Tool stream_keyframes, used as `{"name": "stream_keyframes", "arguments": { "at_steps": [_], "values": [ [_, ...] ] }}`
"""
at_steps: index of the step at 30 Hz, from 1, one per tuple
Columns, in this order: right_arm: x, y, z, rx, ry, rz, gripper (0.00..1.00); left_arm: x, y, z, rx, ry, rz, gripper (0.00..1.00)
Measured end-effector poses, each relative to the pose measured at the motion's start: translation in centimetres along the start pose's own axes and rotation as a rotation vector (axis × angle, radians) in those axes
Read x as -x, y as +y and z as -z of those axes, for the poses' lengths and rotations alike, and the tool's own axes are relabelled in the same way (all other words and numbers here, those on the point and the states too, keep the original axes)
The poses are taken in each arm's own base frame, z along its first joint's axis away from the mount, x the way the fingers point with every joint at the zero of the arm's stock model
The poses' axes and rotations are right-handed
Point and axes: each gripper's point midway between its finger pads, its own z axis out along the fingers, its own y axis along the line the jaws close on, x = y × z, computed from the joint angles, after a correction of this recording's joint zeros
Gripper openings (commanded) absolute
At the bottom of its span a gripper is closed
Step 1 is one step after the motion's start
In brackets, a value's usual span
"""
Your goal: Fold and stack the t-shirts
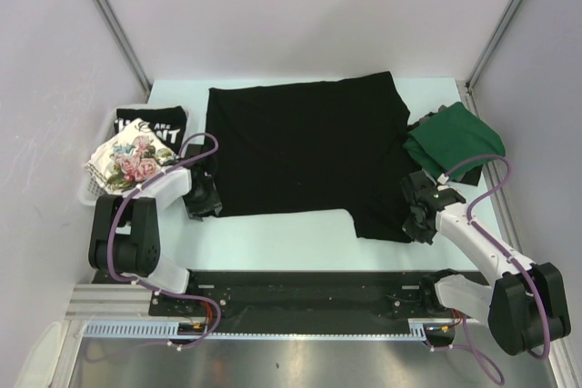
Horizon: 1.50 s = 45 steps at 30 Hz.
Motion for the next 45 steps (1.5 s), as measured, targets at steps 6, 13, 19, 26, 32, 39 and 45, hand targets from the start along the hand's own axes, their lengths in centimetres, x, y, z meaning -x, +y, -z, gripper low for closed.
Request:
{"name": "stream_keyframes", "arguments": {
  "at_steps": [6,13,19,26,32,39,45],
  "values": [
    [-0.1,0.0,-0.1,-0.005,0.003,0.003,0.0,0.3,0.8,0.3,0.036,-0.02,-0.003,0.5],
    [-0.1,0.0,-0.2,-0.01,0.007,0.005,0.0,0.8,0.9,1.2,0.028,-0.057,0.001,0.48],
    [-0.1,0.0,-0.2,-0.01,0.007,0.005,0.0,1.2,1.5,1.1,0.057,-0.072,0.006,0.47],
    [-0.1,0.0,-0.2,-0.01,0.007,0.005,0.0,2.0,1.6,0.7,0.084,-0.081,-0.004,0.47],
    [-0.1,0.0,-0.2,-0.009,0.008,0.005,0.0,2.8,1.4,0.4,0.093,-0.089,-0.015,0.47],
    [-0.2,0.0,-0.2,-0.009,0.009,0.005,0.0,2.9,1.1,-0.5,0.094,-0.067,-0.033,0.47],
    [-0.2,0.0,-0.2,-0.009,0.009,0.005,0.0,2.9,1.1,-0.5,0.094,-0.063,-0.035,0.48]
  ]
}}
